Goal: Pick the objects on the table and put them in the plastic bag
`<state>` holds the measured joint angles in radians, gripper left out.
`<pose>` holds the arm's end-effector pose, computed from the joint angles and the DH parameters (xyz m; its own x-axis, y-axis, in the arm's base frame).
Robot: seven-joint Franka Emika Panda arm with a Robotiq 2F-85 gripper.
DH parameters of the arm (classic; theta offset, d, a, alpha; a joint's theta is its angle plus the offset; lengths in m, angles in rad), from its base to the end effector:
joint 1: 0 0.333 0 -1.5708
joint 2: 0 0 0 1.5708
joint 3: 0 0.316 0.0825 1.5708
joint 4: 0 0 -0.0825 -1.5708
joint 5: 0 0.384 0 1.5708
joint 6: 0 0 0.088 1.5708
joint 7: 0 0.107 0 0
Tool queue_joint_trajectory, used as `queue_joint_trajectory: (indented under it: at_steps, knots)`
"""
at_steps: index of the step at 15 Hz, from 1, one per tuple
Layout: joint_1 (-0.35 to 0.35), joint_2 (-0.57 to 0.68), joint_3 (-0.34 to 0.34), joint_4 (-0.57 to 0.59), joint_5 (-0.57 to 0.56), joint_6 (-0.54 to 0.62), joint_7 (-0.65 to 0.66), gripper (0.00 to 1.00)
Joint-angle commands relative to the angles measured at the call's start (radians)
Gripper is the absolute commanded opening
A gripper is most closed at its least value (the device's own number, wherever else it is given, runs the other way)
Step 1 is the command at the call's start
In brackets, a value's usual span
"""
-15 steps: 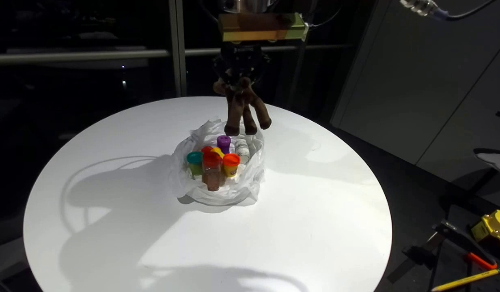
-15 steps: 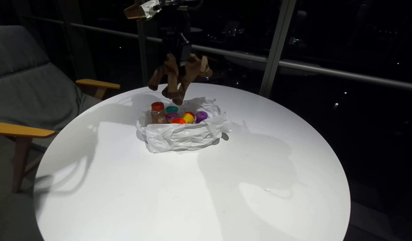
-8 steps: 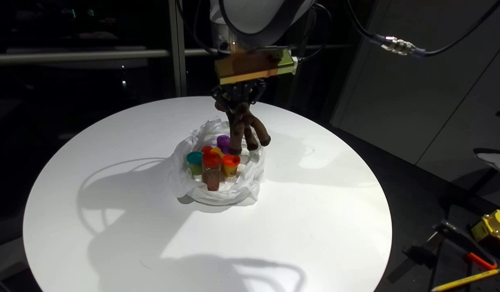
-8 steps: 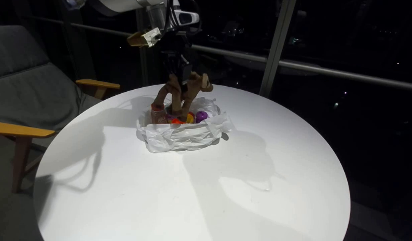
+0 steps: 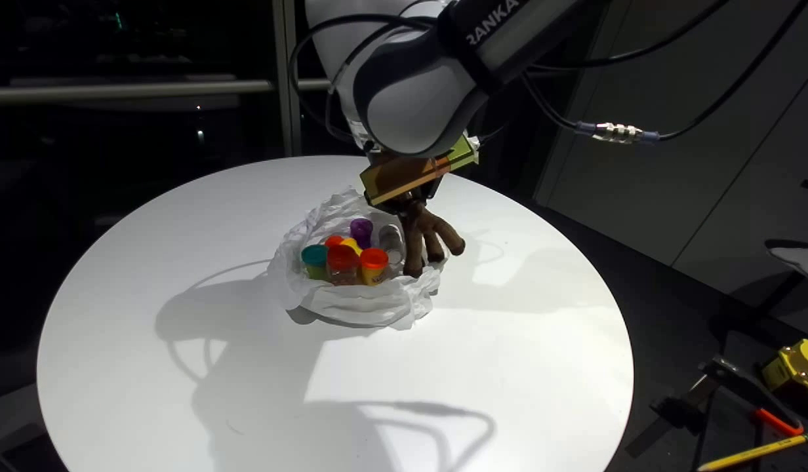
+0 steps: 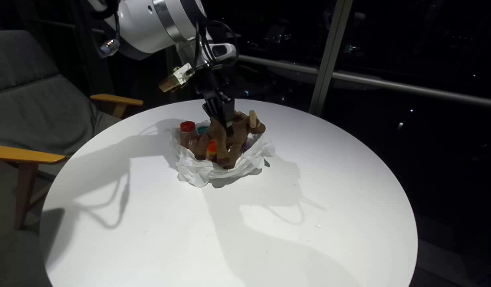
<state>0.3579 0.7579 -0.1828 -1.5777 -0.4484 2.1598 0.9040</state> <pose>0.6740 0.1175 0.1906 0.9199 -0.3437 0.1889 -0.3922 -0.8035 0.4478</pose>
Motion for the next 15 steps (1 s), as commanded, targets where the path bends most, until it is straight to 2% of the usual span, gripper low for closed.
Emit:
queue_joint_trajectory:
  at_steps: [1,6,11,15]
  knots:
    - [0.044,0.052,-0.011,0.093,-0.054,-0.119,0.056,0.03]
    - [0.068,0.091,0.004,0.185,-0.068,-0.153,0.096,0.03]
    - [0.096,0.139,-0.020,0.251,-0.146,-0.146,0.149,0.03]
    - [0.094,0.185,-0.010,0.283,-0.185,-0.151,0.167,0.03]
